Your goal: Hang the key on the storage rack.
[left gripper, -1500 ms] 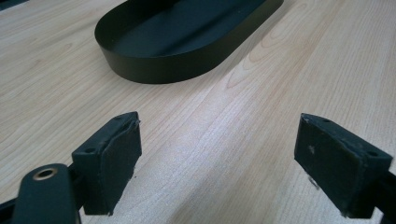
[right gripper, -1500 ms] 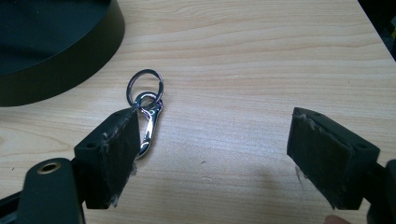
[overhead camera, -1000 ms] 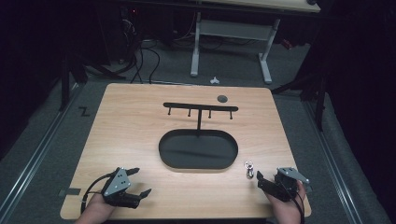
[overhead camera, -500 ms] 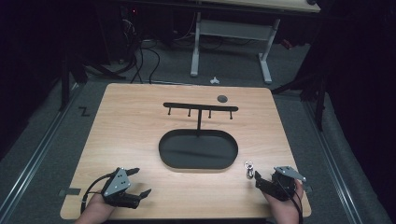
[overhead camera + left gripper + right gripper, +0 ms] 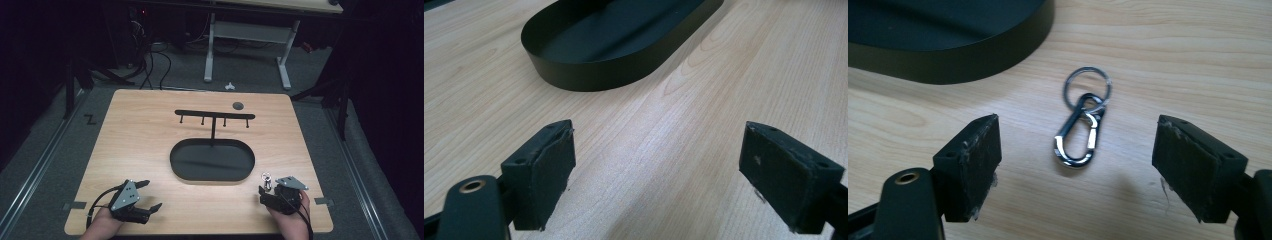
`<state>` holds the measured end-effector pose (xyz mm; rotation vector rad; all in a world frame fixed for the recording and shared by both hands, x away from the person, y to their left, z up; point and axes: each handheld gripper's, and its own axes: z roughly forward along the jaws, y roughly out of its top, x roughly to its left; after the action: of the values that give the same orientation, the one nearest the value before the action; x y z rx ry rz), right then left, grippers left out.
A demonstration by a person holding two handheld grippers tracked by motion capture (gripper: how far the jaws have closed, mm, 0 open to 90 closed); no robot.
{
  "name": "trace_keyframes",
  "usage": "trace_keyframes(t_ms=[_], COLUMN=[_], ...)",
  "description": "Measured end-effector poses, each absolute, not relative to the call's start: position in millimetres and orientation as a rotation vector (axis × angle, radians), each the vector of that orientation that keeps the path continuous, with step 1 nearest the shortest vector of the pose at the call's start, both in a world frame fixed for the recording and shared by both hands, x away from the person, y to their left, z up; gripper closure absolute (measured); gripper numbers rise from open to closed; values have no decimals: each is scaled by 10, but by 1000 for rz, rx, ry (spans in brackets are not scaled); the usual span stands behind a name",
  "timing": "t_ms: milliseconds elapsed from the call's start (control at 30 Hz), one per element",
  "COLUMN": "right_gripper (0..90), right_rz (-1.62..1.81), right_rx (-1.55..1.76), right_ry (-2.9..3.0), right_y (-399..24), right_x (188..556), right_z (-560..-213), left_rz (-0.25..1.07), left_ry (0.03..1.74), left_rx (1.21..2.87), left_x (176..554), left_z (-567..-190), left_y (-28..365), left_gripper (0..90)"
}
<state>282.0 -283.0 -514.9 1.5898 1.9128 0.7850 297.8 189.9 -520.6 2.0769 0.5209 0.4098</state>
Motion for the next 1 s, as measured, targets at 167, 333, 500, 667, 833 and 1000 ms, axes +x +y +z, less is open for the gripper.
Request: trace_keyframes(t_ms=[167,333,500,667,833,1000], right_gripper=[199,203,207,209,218,223], right_rz=[778,762,703,639,513,461], right_rx=[1576,1559,1576,1565,1609,1642], right_ry=[1937,1959,2012,2077,2150,2198], right_y=[-2742,-2708,-2721,-2712,-2744,-2774], right_x=[2854,2878,2957,3014,3081,3128], right_z=[-5161,-5133,-5049,-4943,-4907,-4912], left_rz=[410,412,413,414,415,415], left_ry=[517,524,524,519,513,516], left_rx=[2078,2083,2084,2084,2080,2086], left_x=[2977,2973,2973,2969,2959,2965], left_z=[-5204,-5205,-5205,-5206,-5205,-5205], left_y=[1901,1904,1904,1903,1907,1902], left_gripper=[153,153,153,153,153,153])
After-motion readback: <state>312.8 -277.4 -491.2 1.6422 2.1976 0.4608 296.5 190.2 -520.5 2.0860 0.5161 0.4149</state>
